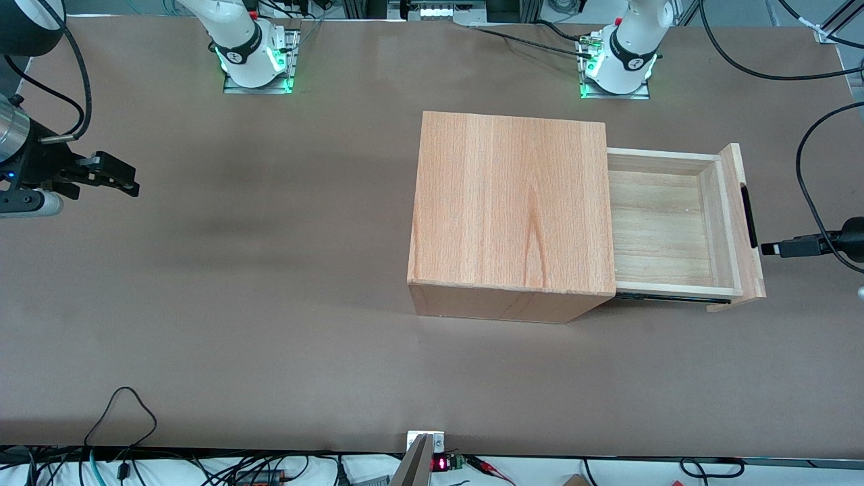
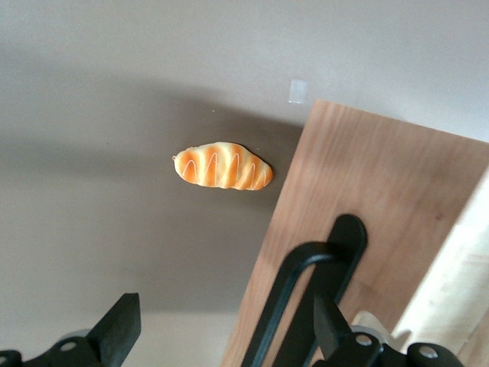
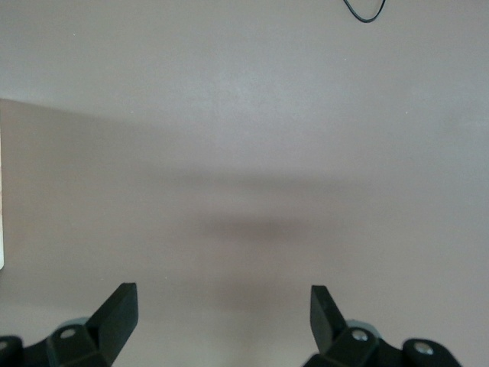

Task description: Open top drawer with left arm

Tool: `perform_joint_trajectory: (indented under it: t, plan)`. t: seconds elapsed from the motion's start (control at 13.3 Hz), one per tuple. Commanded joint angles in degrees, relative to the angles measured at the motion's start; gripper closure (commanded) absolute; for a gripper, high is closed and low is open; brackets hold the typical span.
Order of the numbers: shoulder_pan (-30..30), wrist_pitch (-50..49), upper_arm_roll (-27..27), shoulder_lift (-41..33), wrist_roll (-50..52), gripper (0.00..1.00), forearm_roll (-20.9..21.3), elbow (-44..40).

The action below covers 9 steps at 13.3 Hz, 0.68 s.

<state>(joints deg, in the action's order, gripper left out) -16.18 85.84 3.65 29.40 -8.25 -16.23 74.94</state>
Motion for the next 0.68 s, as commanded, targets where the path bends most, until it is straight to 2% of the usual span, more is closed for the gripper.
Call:
perform_joint_trajectory:
  t: [0.0,0.23,0.6]
  plan:
    - [0.5,-2.1,-0.2,-2.0,0.6,0.0,-0.3,-0.6]
    - [1.8,-2.2,-0.2,-3.4,0.5,0.0,0.0,-1.1]
    - [4.2,-8.0,-0.1,-3.4,0.7,0.0,0.5,-7.5]
